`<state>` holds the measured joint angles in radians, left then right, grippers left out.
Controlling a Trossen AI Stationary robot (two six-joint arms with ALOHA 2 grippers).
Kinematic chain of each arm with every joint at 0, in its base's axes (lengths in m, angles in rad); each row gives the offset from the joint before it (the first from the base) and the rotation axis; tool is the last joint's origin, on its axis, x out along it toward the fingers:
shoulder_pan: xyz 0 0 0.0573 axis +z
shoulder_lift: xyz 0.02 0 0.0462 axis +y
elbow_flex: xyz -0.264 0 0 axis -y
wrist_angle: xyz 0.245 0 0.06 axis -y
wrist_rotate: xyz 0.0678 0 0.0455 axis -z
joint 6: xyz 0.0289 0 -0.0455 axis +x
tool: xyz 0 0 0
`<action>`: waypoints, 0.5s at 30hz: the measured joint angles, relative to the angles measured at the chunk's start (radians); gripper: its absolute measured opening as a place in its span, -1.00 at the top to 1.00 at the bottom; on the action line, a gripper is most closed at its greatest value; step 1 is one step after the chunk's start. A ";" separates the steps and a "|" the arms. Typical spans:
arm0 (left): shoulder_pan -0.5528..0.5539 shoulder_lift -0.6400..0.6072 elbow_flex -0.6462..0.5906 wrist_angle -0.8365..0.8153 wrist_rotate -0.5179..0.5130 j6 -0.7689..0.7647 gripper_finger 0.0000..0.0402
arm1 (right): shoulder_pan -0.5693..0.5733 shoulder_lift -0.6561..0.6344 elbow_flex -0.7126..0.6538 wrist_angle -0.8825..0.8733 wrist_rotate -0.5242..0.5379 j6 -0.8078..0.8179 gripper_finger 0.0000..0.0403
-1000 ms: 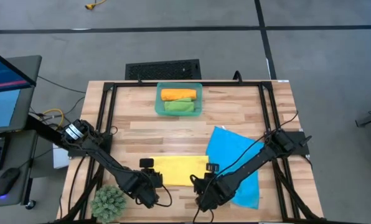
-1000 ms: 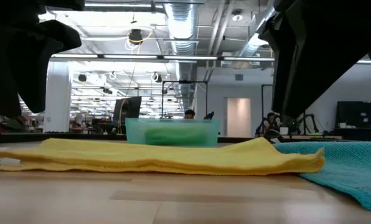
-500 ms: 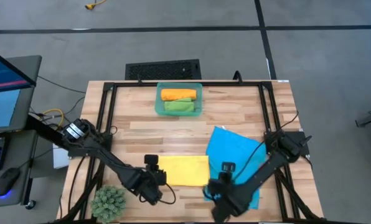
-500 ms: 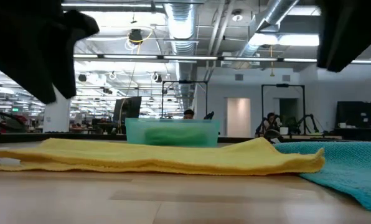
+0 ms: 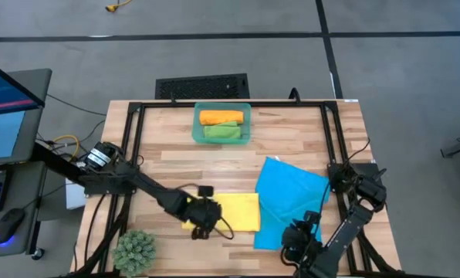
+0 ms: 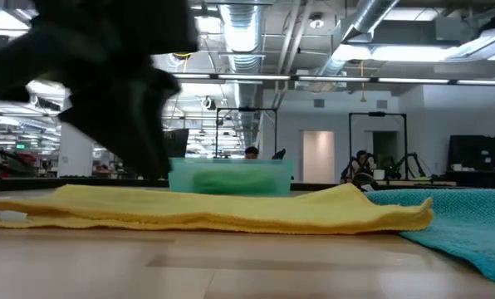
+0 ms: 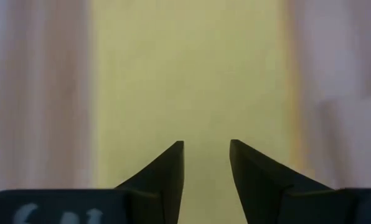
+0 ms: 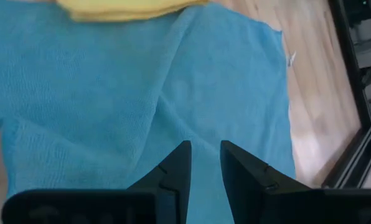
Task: Roll microfiber towels into tight, uniform cylinder then place into a basket
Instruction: Fold the yellow towel
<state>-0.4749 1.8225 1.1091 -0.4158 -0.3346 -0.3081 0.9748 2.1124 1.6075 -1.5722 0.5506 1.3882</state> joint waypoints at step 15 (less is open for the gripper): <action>0.184 0.052 -0.001 0.127 0.413 0.187 0.43 | -0.126 0.000 -0.009 0.013 0.027 -0.082 0.46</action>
<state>-0.2910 1.8746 1.1083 -0.2889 0.0784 -0.1207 0.8488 2.1128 1.5982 -1.5588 0.5774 1.3061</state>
